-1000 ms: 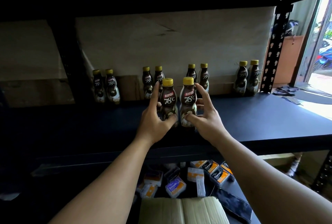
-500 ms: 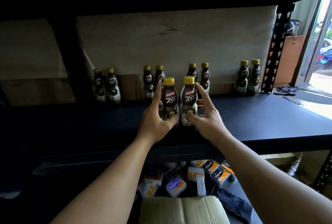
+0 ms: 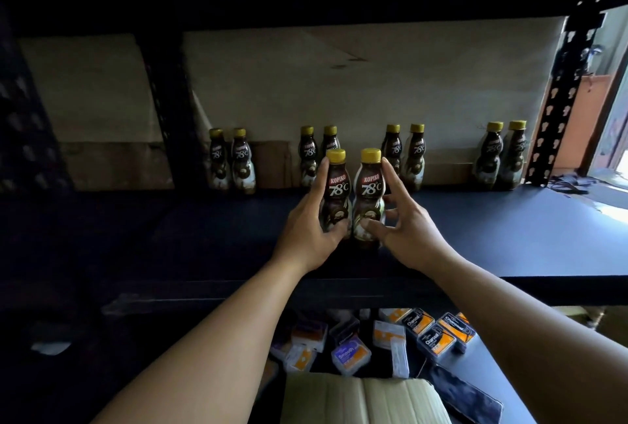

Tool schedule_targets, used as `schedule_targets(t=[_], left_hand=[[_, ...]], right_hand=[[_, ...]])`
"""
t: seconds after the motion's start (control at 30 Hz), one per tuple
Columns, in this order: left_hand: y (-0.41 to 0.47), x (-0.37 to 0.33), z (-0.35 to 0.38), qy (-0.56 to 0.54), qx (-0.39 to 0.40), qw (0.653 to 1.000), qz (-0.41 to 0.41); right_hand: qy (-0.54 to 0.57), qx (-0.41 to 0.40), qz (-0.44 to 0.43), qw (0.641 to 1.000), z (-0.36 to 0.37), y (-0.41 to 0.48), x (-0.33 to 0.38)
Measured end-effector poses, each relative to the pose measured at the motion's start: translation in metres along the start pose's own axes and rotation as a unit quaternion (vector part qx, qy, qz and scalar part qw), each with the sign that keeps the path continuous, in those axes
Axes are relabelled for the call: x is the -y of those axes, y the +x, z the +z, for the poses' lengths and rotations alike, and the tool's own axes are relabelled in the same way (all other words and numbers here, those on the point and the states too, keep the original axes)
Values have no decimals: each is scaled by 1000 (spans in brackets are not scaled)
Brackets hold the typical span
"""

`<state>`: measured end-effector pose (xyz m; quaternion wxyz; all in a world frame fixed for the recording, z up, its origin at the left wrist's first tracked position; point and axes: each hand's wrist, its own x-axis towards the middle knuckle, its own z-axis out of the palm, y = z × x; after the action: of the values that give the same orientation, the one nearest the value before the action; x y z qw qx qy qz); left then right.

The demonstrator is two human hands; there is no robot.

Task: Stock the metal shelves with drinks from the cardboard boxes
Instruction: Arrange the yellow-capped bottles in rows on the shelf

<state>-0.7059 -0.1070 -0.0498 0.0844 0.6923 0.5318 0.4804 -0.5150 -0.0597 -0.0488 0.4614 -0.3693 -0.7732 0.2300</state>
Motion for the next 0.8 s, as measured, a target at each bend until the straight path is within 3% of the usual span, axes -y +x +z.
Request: schedule_targets(t=[0.8], left_hand=[[16,92,-114,62,-17,993,-97]], right_hand=[[-19,105,-39,994,128,82,36]])
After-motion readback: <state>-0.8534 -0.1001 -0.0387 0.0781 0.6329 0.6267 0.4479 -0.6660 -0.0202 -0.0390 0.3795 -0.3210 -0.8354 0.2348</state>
